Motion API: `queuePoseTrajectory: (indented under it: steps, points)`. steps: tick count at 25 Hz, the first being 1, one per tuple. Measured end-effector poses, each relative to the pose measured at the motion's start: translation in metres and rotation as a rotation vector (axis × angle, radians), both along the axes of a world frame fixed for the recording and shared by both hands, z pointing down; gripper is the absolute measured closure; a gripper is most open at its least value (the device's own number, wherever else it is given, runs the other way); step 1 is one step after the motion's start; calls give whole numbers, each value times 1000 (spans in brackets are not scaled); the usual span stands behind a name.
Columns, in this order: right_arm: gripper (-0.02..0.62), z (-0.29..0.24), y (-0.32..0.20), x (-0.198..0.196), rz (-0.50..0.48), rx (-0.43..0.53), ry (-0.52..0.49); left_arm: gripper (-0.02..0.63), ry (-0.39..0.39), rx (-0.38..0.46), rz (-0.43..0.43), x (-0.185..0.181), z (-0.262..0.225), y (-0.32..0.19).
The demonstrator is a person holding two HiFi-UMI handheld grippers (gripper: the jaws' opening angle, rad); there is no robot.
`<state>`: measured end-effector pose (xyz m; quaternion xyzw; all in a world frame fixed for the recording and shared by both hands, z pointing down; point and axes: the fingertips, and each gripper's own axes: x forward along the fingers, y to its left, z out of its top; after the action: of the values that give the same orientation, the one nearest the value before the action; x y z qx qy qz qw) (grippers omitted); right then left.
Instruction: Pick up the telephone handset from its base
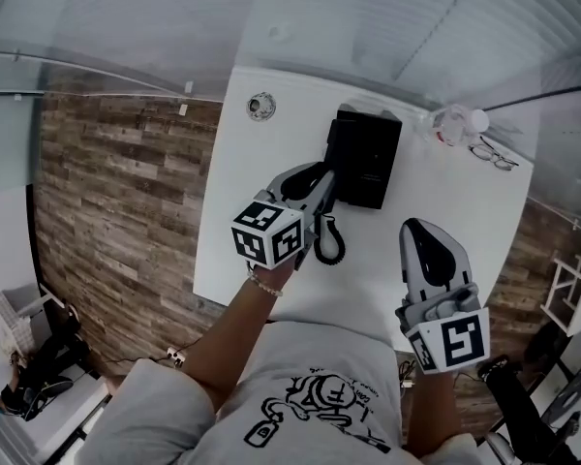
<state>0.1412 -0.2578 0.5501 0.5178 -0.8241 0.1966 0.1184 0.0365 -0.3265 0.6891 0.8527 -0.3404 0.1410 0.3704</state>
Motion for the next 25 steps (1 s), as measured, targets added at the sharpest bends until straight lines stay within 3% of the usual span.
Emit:
queuePoseTrajectory:
  steps: [10,25]
  points:
    - [583,-58,20,5,15,93,45,545,72,106,-21,-19,-97,33]
    - [583,-151,58,-7,-18,251,25,545,208,291,-6,-22,-241,88]
